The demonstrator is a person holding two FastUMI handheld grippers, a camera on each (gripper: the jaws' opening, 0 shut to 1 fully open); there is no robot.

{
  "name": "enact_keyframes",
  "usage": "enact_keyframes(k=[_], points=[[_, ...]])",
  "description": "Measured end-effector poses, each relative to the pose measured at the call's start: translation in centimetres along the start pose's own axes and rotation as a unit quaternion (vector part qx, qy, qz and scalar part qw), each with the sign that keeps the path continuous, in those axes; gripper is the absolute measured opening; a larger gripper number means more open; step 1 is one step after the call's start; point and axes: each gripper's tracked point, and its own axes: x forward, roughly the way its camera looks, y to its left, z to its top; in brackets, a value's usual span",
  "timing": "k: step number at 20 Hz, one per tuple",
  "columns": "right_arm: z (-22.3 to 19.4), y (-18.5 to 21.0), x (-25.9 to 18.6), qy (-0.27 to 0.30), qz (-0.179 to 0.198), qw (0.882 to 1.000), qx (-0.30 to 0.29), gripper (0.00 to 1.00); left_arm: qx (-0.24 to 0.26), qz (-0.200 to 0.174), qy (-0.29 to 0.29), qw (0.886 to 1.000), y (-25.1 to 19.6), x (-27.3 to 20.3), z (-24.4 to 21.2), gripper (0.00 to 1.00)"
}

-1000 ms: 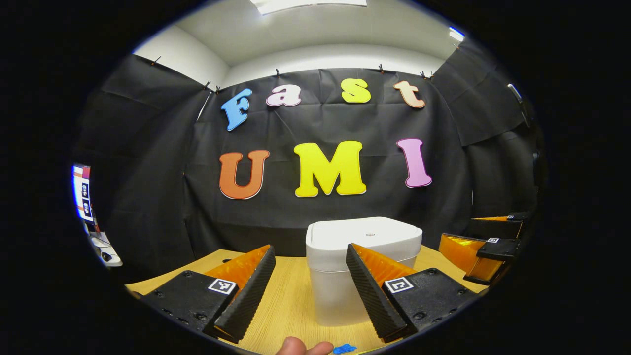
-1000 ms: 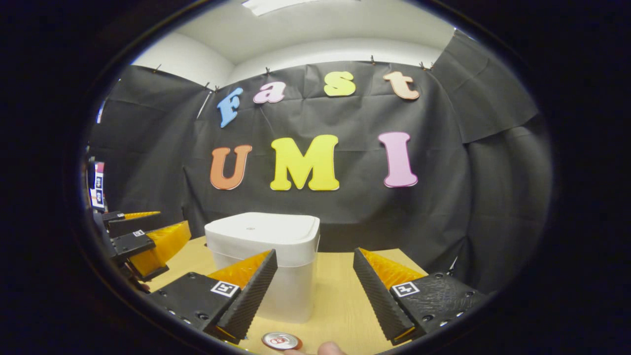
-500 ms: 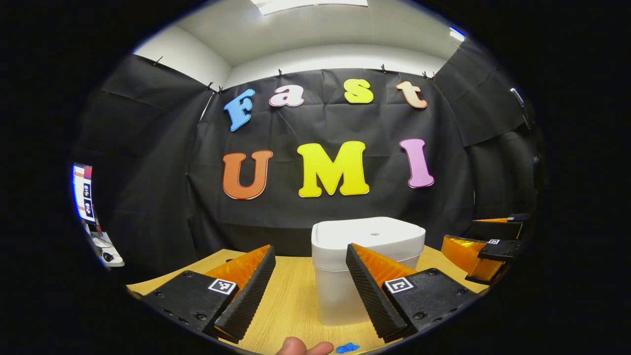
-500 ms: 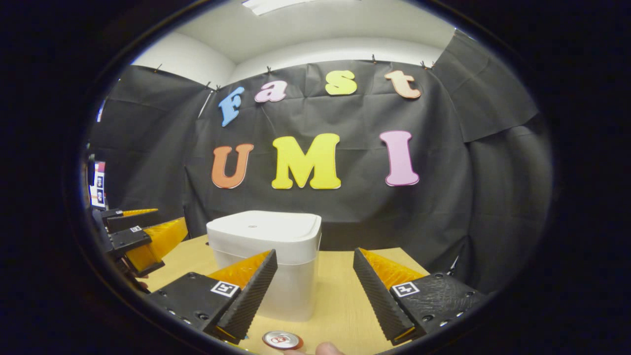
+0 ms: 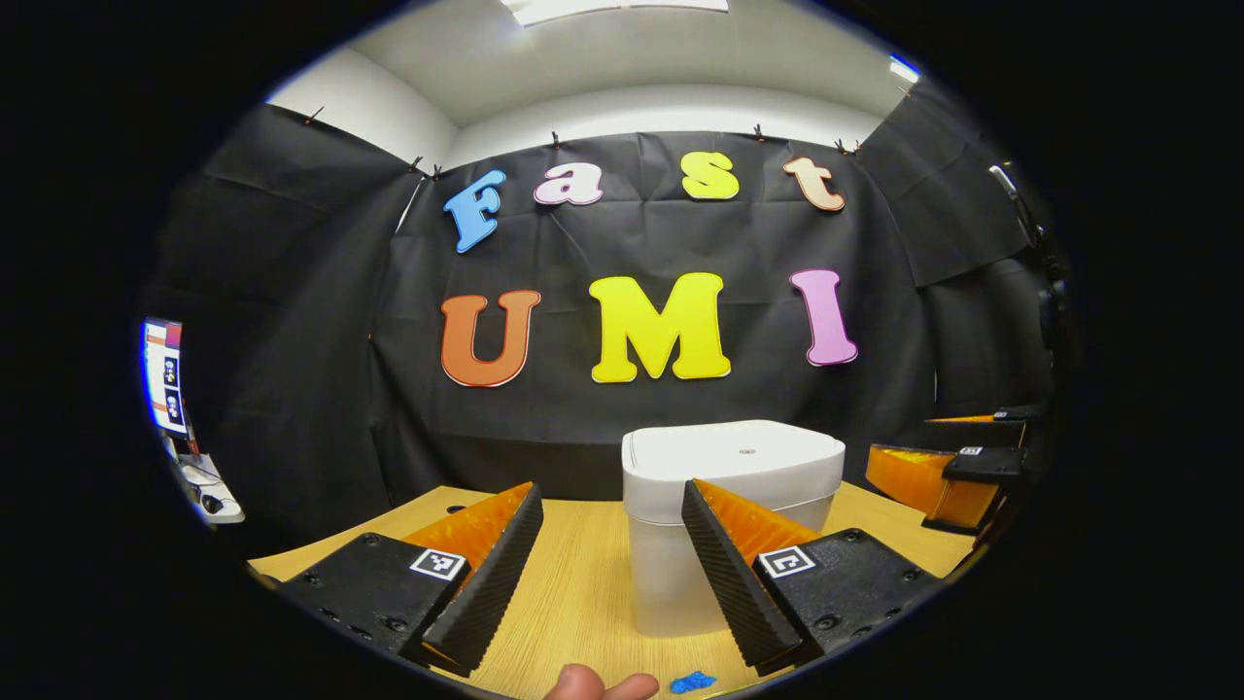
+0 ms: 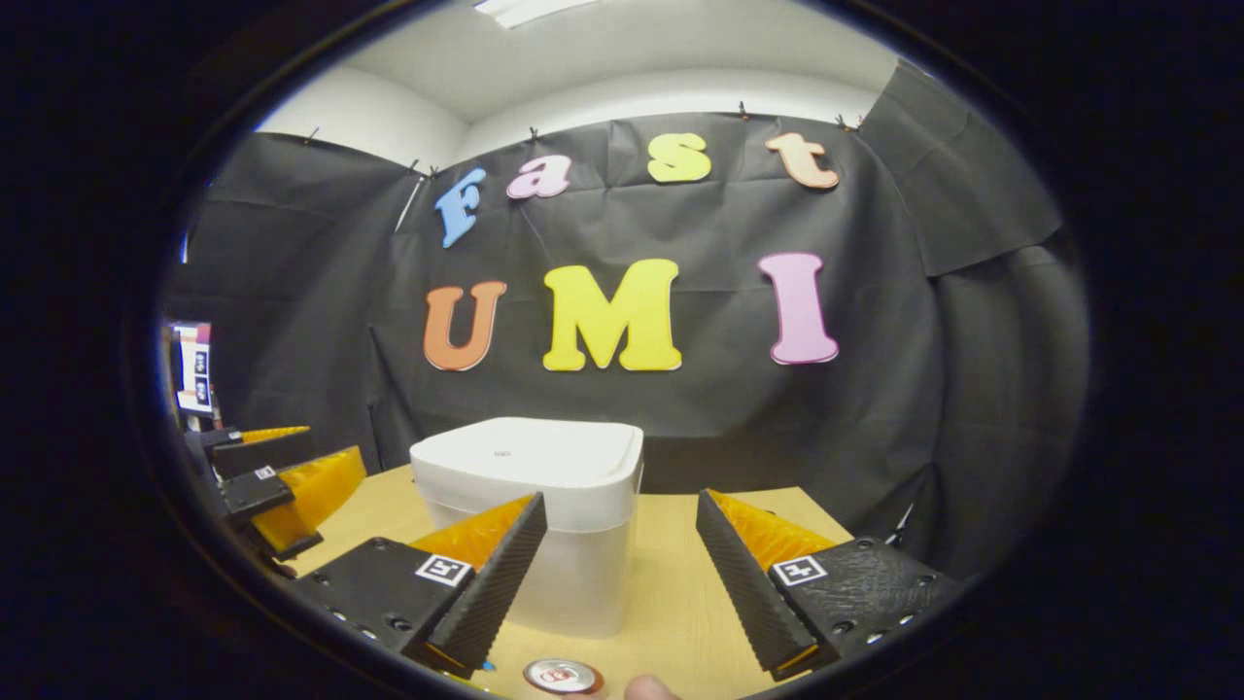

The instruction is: Press the lid of the desktop garbage bin to open it, pick up the crumpled paper on the desktop and throw it into the bin, then pick up the pop can on the desktop and drop it into the bin, and finally close the garbage bin lid.

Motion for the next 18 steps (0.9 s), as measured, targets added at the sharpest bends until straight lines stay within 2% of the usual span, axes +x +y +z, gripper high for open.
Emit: enact_keyframes(k=[3,4,6,9,11,12,13,14,16,18], points=[[1.3,0.7,1.4,0.003,0.014,1.000,-0.007,0.92,-0.001,0.002,0.002,1.000,0.4,-0.1,-0.1,0.94],[1.7,1.3,2.0,0.002,0.022,1.000,-0.009,0.93,-0.001,0.004,0.002,1.000,0.5,-0.2,-0.1,0.94],[2.5,2.2,2.8,0.003,0.038,0.999,-0.010,0.74,0.000,0.006,0.002,1.000,0.8,-0.2,-0.1,0.94],[3.6,3.6,4.3,0.006,0.057,0.998,-0.010,0.60,0.000,0.009,0.004,1.000,1.2,-0.3,-0.3,0.94],[4.2,4.6,5.4,0.004,0.068,0.998,-0.016,0.43,-0.001,0.012,0.004,1.000,1.7,-0.5,-0.5,0.94],[4.3,5.2,6.0,0.007,0.079,0.997,-0.024,0.37,-0.002,0.013,0.006,1.000,1.8,-0.5,-0.6,0.94],[4.2,5.7,6.7,0.014,0.087,0.996,-0.031,0.37,-0.003,0.015,0.008,1.000,2.0,-0.4,-0.7,0.94],[3.9,5.1,7.9,0.022,0.079,0.996,-0.028,0.37,-0.004,0.015,0.010,1.000,2.2,-0.3,-0.8,0.94],[2.8,6.1,8.5,0.052,0.104,0.993,-0.012,0.05,-0.004,0.017,0.011,1.000,2.5,-0.5,-0.9,0.94],[1.8,6.6,9.6,0.080,0.115,0.990,0.001,0.04,-0.005,0.019,0.010,1.000,2.6,-0.5,-0.9,0.94]])
